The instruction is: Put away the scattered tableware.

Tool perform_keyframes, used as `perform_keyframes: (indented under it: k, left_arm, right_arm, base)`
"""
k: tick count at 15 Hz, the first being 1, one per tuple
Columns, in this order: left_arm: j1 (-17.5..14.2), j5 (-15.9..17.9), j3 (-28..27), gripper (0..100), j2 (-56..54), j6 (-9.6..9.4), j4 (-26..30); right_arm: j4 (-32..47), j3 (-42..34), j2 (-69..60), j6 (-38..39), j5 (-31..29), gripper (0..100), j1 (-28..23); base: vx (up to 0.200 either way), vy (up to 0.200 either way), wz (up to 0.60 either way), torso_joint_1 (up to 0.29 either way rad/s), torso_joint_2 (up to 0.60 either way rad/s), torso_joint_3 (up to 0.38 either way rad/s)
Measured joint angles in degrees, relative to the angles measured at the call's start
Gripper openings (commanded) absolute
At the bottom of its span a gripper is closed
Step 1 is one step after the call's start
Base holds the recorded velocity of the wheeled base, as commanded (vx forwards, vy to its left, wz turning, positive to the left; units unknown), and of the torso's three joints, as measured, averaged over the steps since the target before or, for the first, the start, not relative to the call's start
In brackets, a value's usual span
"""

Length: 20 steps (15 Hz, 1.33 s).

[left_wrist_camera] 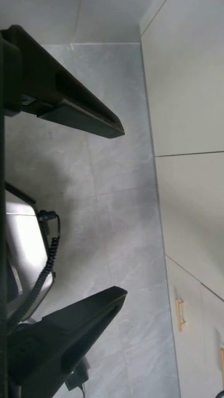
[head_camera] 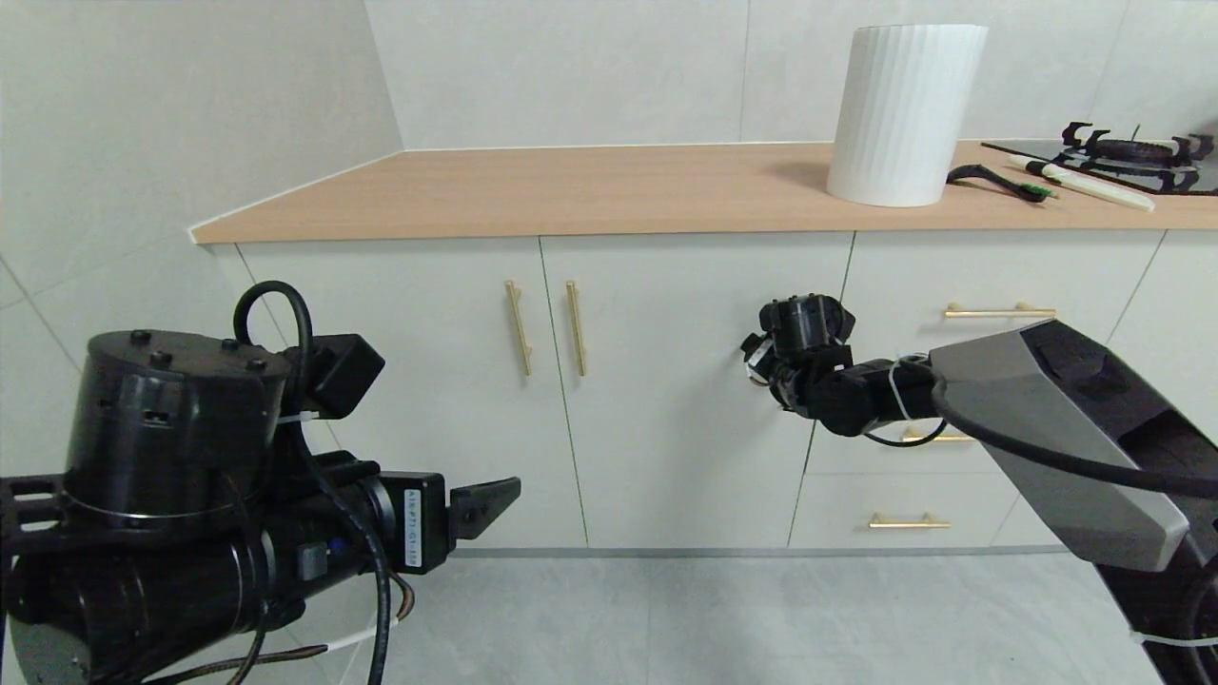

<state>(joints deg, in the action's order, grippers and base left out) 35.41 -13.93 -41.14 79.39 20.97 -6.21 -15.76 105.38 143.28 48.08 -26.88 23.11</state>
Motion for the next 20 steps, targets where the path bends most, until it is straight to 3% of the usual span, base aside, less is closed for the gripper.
perform_keyframes:
  k: [5,8,11,16,18,20]
  left_arm:
    - [0.0,0.0,0.0,100,-0.5,0.05,-0.24]
    - [-0.41,-0.02,0.0,100,-3.21,-1.1,-0.24]
    - [-0.5,-1.55,1.78,100,-8.52,-2.72,0.07]
    - [-1.9,-10.18,14.71,100,-25.34,-3.79,1.06]
    - [-4.39,-11.9,19.43,100,-36.17,-6.17,5.32]
    - [-7.69,-12.67,22.04,100,-47.91,-9.07,13.01]
  right_arm:
    - [0.94,-3.89,-3.17,-0.1,-0.71,100,0.23]
    - [0.99,-13.02,-12.79,-0.38,-0.67,100,0.95]
    - [0.79,-26.51,-26.79,-2.86,-0.6,100,1.16]
    - [0.13,-55.49,-56.52,-11.68,-0.51,100,-0.44]
    - [0.15,-65.94,-72.13,-18.25,0.15,100,-2.52]
    - [1.48,-73.44,-86.86,-26.76,0.89,100,-4.1]
  base:
    - [0.0,0.0,0.0,0.0,0.0,0.0]
    - [0.0,0.0,0.0,0.0,0.0,0.0]
    - [0.0,0.0,0.0,0.0,0.0,0.0]
    - [0.0,0.0,0.0,0.0,0.0,0.0]
    - [0.0,0.0,0.0,0.0,0.0,0.0]
    - [0.0,0.0,0.0,0.0,0.0,0.0]
